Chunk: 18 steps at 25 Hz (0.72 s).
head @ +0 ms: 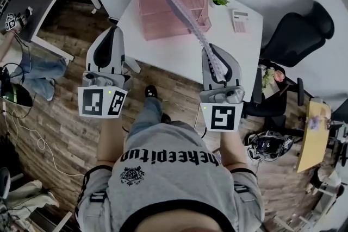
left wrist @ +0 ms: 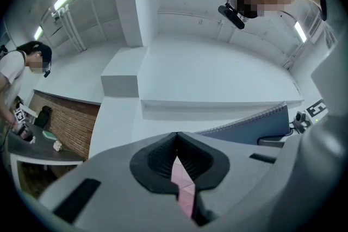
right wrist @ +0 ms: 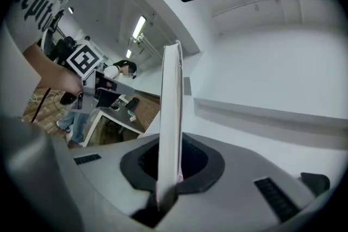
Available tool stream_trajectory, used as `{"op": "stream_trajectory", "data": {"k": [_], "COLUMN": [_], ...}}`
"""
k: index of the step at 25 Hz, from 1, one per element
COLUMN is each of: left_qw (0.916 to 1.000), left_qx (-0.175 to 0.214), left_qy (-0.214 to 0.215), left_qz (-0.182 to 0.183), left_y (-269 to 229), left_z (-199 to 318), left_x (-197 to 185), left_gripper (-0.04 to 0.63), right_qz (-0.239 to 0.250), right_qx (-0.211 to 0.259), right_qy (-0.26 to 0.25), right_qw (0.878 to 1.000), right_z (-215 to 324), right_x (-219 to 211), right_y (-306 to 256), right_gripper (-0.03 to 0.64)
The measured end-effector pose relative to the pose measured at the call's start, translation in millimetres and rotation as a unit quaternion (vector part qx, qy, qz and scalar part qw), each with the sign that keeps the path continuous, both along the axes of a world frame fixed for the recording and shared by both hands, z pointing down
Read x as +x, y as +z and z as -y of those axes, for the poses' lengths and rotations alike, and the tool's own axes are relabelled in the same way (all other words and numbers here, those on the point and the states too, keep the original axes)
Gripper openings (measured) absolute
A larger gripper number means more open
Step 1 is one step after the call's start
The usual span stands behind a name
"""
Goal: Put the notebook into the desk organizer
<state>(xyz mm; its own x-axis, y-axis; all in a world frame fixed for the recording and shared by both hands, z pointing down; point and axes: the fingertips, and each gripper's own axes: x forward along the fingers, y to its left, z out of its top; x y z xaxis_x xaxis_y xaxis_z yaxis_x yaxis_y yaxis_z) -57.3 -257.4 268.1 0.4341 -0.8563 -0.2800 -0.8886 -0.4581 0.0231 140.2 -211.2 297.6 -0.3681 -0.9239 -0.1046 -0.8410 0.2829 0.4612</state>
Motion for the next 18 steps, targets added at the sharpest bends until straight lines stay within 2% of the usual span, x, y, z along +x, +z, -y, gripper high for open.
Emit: {"op": "stream_trajectory", "data": {"k": [4, 12, 18], "left_qw": [1.0000, 0.9997, 0.9995], "left_qx": [-0.008, -0.020, -0.024], "left_qy": [-0.003, -0.015, -0.019], "left_qz": [0.001, -0.003, -0.002], "left_y": [7, 19, 23], "left_z": [5, 4, 4], "left_x": [-4, -17, -23], "left_gripper": [0.005, 0.004, 0.004], "right_qz": [-0.100, -0.204, -0.302], "right_qx": [-0.014, -0.005, 0.009], "right_qy": [-0.023, -0.056, -0.055], "right_qw": [0.995, 0.977, 0.952], "right_z": [-1, -2, 15], "right_x": [-11, -24, -24], "right_y": [21, 47, 66], "right_gripper": [0.031, 0.031, 0.031]}}
